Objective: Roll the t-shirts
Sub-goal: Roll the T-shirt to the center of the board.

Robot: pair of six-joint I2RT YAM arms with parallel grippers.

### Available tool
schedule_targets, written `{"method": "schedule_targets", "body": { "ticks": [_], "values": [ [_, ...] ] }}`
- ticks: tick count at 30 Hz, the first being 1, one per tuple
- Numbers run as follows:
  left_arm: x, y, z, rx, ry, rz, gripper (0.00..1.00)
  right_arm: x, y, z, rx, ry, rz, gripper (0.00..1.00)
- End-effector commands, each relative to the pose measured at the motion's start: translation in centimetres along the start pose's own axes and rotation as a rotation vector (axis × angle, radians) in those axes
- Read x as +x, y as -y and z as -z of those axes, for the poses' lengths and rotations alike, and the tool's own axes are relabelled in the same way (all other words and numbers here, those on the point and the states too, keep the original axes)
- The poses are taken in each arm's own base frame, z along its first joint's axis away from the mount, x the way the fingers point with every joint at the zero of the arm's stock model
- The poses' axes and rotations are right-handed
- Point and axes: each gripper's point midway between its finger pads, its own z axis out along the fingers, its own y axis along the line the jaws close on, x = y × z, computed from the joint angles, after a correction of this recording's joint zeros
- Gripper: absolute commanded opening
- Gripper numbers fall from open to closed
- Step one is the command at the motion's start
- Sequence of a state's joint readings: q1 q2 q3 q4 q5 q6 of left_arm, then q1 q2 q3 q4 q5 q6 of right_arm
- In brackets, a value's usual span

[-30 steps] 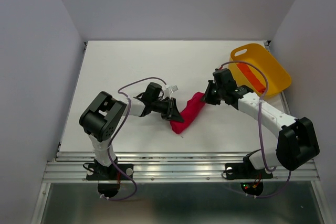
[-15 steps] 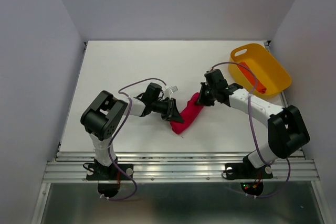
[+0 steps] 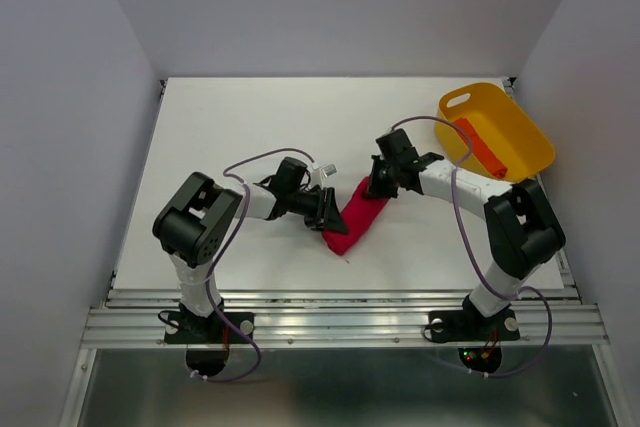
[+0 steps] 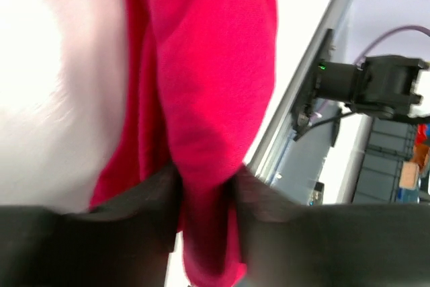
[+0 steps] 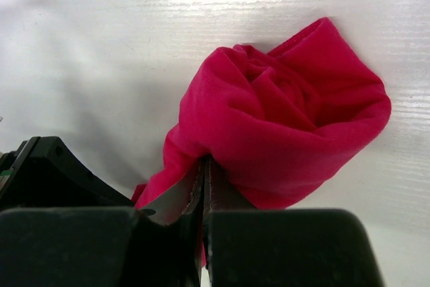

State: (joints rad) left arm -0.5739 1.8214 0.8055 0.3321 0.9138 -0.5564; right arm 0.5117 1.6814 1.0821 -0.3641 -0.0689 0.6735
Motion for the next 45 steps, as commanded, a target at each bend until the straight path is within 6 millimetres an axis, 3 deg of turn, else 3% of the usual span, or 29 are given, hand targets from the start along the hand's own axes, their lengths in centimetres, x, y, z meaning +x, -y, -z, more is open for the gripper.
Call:
{"method": "schedule_targets", "body": {
  "ticks": [1,4,6,10,14,18,22,25,32,45],
  "values": [
    [-0.7,-0.3,1.0,-0.079,0.020,-0.047,0.48,-1.6,1.9,-1.3,0.106,0.088,0.006,0.01],
    [-1.5,-0.6,2.3,-0.171,0.056,-0.055,0.56,-0.5,3.2,-2.2,0.148,0.065,-0.002,0.01],
    [-2.6,0.0,3.5,-0.224,0.106,-0.086,0.57,0.0,3.7,-2.7,0.158,0.054,-0.010,0.01],
    [-5.6,0.9,6.6,-0.377,0.261,-0.125,0.54,0.4,4.1,-3.2,0.169,0.044,-0.020,0.01],
    [-7.2,3.9,8.9,-0.391,0.386,-0.166,0.47,0.5,4.2,-3.7,0.176,0.039,-0.028,0.01],
    [-6.9,5.7,8.0,-0.365,0.391,-0.174,0.45,0.7,4.3,-4.0,0.177,0.035,-0.034,0.01],
    [-5.8,6.7,5.3,-0.298,0.350,-0.173,0.45,0.6,4.2,-4.2,0.176,0.035,-0.040,0.01],
    [-4.7,5.4,3.6,-0.296,0.303,-0.146,0.45,0.5,4.1,-4.3,0.177,0.038,-0.042,0.01],
    [-3.7,1.4,2.2,-0.373,0.290,-0.093,0.44,0.8,4.4,-4.7,0.184,0.028,-0.041,0.01],
    [-4.1,-3.2,1.1,-0.498,0.300,-0.090,0.42,0.3,4.3,-6.0,0.196,0.015,-0.014,0.01]
  ]
}}
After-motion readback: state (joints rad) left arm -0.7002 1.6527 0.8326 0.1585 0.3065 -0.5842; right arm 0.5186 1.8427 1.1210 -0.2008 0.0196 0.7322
